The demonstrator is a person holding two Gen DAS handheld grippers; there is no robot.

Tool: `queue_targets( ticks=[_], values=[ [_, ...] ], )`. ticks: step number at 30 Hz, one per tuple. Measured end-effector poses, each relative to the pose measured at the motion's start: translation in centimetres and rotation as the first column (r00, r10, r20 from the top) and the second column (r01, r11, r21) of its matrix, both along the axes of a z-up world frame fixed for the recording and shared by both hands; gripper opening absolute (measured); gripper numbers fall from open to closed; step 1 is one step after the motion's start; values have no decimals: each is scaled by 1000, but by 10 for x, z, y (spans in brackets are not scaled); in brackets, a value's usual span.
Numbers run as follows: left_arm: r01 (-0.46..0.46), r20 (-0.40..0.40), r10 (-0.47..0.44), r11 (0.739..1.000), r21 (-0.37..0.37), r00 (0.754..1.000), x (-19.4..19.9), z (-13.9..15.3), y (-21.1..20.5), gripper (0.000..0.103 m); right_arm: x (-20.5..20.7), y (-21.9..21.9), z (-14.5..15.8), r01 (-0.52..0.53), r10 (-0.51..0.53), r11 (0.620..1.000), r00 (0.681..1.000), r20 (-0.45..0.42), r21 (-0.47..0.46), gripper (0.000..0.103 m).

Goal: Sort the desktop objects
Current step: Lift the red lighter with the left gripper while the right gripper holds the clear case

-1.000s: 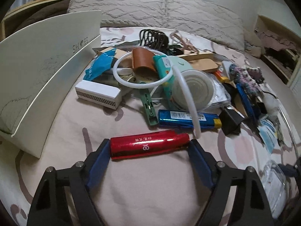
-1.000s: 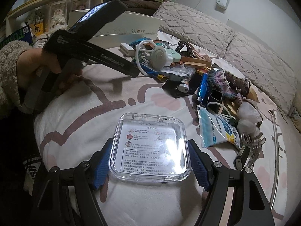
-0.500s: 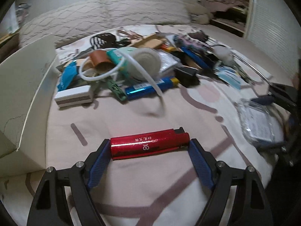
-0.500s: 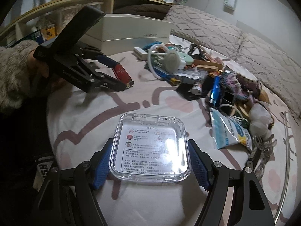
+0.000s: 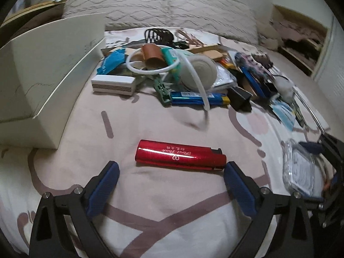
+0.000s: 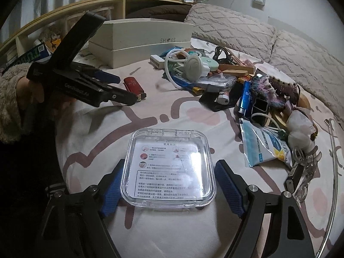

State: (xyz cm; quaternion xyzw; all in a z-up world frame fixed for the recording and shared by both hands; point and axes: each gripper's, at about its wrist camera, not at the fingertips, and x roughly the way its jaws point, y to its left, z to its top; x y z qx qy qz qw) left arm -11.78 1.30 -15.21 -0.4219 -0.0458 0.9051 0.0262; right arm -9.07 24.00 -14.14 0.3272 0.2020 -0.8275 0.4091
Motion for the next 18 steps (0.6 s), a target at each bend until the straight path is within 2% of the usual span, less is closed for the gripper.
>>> queue_targets(
  ticks=[5, 11, 15, 18],
  values=[
    [-31, -20, 30, 999, -35, 999, -2, -2, 6, 99, 3, 0, 1, 3, -3, 1000, 1000, -31, 3, 77],
    [-108, -7, 108, 994, -14, 994, -5, 0, 6, 99, 1, 1, 0, 5, -5, 1000, 1000, -20, -4, 76],
    [-93, -30, 92, 995, -45, 995, -4, -2, 11, 96, 1, 2, 0, 4, -4, 1000, 1000, -21, -6, 76],
    [-62, -55, 58, 996, -60, 997, -1, -2, 11, 88, 1, 3, 0, 6, -7, 1000, 1000, -24, -6, 76]
  ],
)
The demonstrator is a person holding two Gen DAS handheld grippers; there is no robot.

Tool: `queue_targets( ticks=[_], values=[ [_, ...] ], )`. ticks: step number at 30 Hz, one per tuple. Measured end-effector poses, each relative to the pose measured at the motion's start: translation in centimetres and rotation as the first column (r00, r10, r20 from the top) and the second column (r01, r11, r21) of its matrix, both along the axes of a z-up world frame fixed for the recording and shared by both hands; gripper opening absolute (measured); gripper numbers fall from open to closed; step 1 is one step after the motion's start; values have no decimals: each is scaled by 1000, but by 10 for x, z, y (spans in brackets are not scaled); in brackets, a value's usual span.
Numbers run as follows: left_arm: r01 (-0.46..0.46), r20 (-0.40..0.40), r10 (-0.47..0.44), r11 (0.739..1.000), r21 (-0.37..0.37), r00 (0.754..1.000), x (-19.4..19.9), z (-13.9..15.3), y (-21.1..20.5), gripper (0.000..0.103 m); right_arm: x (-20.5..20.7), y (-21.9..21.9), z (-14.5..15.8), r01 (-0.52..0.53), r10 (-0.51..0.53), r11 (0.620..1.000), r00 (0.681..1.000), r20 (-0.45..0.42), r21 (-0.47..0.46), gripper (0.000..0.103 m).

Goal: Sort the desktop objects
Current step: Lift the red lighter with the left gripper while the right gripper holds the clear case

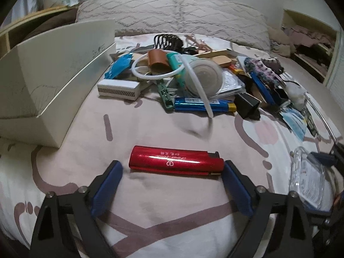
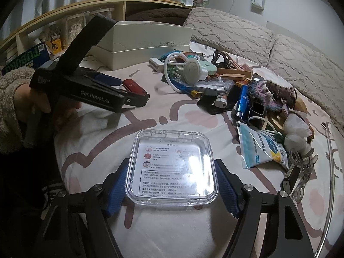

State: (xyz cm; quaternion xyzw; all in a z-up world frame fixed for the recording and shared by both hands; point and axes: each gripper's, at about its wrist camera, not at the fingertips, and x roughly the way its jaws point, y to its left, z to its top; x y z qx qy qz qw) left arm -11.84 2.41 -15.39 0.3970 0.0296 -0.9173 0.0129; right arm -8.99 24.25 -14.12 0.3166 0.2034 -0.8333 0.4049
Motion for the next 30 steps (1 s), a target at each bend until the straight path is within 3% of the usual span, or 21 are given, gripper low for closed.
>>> queue_targets(
  ticks=[2, 9, 19, 30],
  values=[
    [13, -7, -13, 1000, -2, 1000, 1, 1, 0, 83, 0, 0, 0, 6, -6, 1000, 1000, -8, 1, 76],
    [40, -22, -40, 999, 3, 999, 3, 2, -2, 83, 4, -1, 1, 35, -33, 999, 998, -60, 32, 75],
    [80, -25, -80, 997, -5, 996, 7, 5, -1, 83, -8, 5, 4, 84, -85, 996, 996, 16, 32, 75],
    [116, -43, -115, 993, 13, 992, 11, 11, 3, 83, -9, 6, 19, 144, -146, 987, 989, 26, 76, 76]
  ],
)
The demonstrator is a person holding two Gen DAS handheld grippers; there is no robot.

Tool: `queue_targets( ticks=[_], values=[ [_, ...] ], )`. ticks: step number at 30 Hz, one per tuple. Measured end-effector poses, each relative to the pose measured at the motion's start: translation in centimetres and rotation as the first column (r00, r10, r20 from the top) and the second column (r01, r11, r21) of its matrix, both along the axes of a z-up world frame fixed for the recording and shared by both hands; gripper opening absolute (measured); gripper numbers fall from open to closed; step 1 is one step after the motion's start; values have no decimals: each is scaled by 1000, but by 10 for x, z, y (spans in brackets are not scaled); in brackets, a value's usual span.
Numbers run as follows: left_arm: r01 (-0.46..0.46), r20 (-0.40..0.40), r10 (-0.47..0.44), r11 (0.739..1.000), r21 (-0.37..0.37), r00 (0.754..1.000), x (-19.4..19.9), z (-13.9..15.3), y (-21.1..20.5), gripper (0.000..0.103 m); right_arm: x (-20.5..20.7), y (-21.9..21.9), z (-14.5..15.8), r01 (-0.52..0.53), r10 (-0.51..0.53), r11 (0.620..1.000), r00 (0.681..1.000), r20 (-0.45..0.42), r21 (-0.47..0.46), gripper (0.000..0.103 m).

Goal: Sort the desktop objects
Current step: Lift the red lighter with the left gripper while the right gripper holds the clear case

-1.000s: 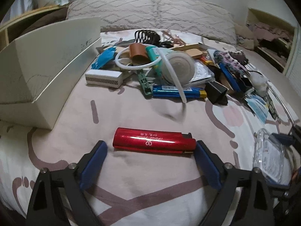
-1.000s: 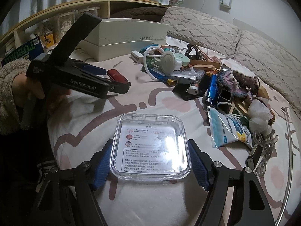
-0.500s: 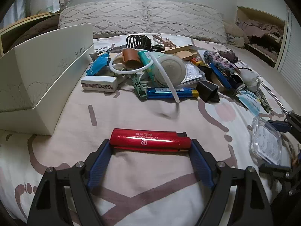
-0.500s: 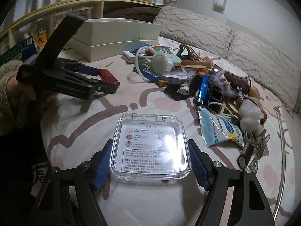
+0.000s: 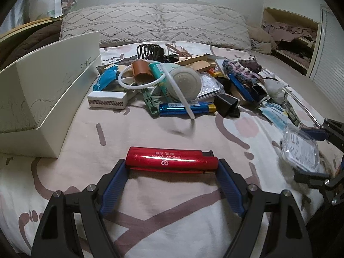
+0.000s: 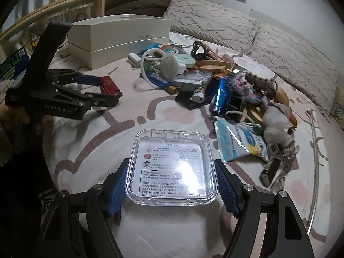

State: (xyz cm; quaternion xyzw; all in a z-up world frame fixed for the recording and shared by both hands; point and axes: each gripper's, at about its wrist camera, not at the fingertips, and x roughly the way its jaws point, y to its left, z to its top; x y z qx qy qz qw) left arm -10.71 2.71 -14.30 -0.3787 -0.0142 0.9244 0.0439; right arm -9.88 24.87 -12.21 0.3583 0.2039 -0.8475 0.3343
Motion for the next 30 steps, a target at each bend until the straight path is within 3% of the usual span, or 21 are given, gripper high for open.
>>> queue_targets(
  ticks=[17, 30],
  values=[
    [65, -67, -65, 998, -9, 996, 12, 37, 4, 83, -6, 22, 31, 239, -239, 970, 971, 17, -38, 76],
    [97, -154, -101, 995, -30, 983, -1, 87, -1, 83, -13, 18, 69, 305, -309, 947, 951, -26, -99, 76]
  ],
)
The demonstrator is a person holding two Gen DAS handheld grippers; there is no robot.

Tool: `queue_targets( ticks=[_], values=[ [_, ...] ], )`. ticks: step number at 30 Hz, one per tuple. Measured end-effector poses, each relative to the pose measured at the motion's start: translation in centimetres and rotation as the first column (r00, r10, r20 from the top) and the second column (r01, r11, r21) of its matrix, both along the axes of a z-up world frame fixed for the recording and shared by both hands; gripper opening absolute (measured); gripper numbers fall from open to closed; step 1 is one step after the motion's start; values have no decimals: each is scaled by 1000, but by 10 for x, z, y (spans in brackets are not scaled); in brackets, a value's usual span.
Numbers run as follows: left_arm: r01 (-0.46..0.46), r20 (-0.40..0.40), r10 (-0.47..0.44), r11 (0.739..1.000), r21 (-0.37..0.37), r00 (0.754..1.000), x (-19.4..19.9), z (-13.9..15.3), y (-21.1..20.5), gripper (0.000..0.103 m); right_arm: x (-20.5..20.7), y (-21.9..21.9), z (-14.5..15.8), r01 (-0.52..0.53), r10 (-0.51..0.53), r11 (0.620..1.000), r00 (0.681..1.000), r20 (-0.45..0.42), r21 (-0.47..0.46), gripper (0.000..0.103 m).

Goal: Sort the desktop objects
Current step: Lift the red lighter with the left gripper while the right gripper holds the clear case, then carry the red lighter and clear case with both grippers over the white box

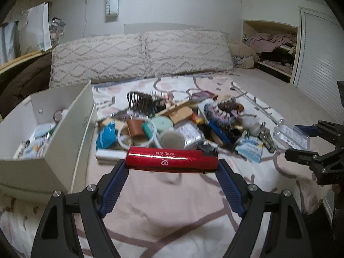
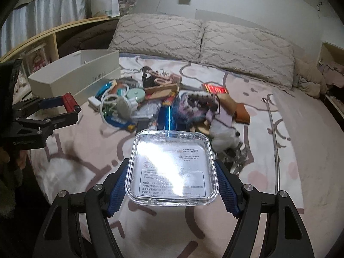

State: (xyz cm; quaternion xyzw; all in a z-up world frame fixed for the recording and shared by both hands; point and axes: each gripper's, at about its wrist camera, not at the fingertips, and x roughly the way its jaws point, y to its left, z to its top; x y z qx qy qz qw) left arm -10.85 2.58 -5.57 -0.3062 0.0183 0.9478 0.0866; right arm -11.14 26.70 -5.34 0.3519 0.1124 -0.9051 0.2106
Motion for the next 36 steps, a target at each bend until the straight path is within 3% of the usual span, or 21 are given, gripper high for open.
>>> queue_targets(
  ticks=[15, 25, 36],
  values=[
    [1, -67, 2, 999, 44, 998, -32, 49, -17, 83, -30, -22, 52, 23, -27, 998, 997, -69, -51, 76],
    [2, -133, 3, 999, 38, 991, -51, 79, -27, 83, -57, -34, 71, 48, -57, 992, 995, -77, -114, 76],
    [-9, -164, 18, 998, 57, 986, -76, 91, -43, 83, -85, -53, 85, 58, -72, 987, 993, -90, -150, 76]
  ],
)
